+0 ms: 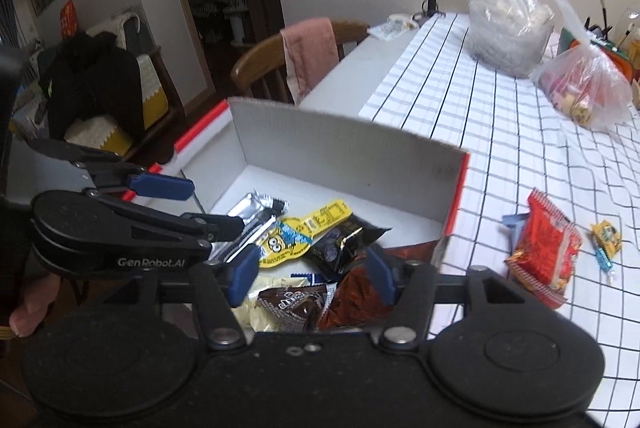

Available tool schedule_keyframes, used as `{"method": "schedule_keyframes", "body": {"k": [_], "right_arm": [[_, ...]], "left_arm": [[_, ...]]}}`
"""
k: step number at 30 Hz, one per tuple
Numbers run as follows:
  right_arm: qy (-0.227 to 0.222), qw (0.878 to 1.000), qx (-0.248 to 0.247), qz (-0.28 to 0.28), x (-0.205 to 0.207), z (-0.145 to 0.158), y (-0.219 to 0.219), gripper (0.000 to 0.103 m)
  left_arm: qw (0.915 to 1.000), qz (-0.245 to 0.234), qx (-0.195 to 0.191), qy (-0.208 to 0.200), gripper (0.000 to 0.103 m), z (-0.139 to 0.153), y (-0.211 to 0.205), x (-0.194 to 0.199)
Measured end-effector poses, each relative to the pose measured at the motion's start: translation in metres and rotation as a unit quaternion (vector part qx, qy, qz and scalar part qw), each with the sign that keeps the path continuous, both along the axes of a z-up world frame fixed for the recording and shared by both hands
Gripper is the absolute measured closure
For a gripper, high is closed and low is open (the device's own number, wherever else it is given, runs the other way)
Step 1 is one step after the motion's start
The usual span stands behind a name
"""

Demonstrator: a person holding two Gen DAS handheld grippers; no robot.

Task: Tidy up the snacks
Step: 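Withdraw both open grippers from the box toward the red chip bag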

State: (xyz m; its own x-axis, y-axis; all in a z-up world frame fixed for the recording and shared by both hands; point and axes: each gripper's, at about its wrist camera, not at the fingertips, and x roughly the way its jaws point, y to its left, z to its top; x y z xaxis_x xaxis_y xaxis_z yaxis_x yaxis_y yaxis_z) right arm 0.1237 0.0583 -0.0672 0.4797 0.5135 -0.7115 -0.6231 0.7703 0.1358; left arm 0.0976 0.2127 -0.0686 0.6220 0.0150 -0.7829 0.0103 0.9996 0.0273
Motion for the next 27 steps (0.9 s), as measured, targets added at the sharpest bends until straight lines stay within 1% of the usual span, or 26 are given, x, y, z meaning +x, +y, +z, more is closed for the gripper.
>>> {"method": "schedule_keyframes", "body": {"k": [2, 8, 12, 13, 17, 19, 22, 25, 27], "right_arm": [[-0.007, 1.000, 0.010, -0.005, -0.003, 0.008, -0.009, 0.035], [-0.026, 0.999, 0.029, -0.024, -0.007, 0.025, -0.040, 0.022], [-0.038, 0.998, 0.035, -0.041, -0.010, 0.032, -0.062, 0.018], [-0.043, 0.997, 0.034, -0.049, -0.009, 0.034, -0.069, 0.016], [-0.052, 0.996, 0.035, -0.070, -0.008, 0.037, -0.094, 0.015], [-0.053, 0.995, 0.036, -0.077, -0.007, 0.037, -0.106, 0.014], [-0.056, 0.994, 0.040, -0.088, -0.006, 0.037, -0.127, 0.005], [-0.055, 0.993, 0.042, -0.095, -0.001, 0.037, -0.147, 0.005], [-0.056, 0.993, 0.043, -0.098, 0.002, 0.036, -0.161, 0.002]], "left_arm": [[0.9999, -0.002, -0.002, -0.011, 0.043, 0.007, -0.006, -0.004], [0.9985, -0.009, -0.012, -0.053, 0.039, 0.027, -0.024, -0.015], [0.9970, -0.015, -0.014, -0.074, 0.037, 0.038, -0.042, -0.020], [0.9967, -0.017, -0.016, -0.078, 0.036, 0.041, -0.047, -0.020], [0.9953, -0.031, -0.023, -0.089, 0.031, 0.047, -0.069, -0.020], [0.9947, -0.038, -0.026, -0.092, 0.030, 0.049, -0.081, -0.019], [0.9943, -0.046, -0.031, -0.091, 0.029, 0.049, -0.099, -0.015], [0.9939, -0.049, -0.038, -0.090, 0.029, 0.048, -0.117, -0.012], [0.9936, -0.051, -0.042, -0.092, 0.029, 0.048, -0.129, -0.008]]}}
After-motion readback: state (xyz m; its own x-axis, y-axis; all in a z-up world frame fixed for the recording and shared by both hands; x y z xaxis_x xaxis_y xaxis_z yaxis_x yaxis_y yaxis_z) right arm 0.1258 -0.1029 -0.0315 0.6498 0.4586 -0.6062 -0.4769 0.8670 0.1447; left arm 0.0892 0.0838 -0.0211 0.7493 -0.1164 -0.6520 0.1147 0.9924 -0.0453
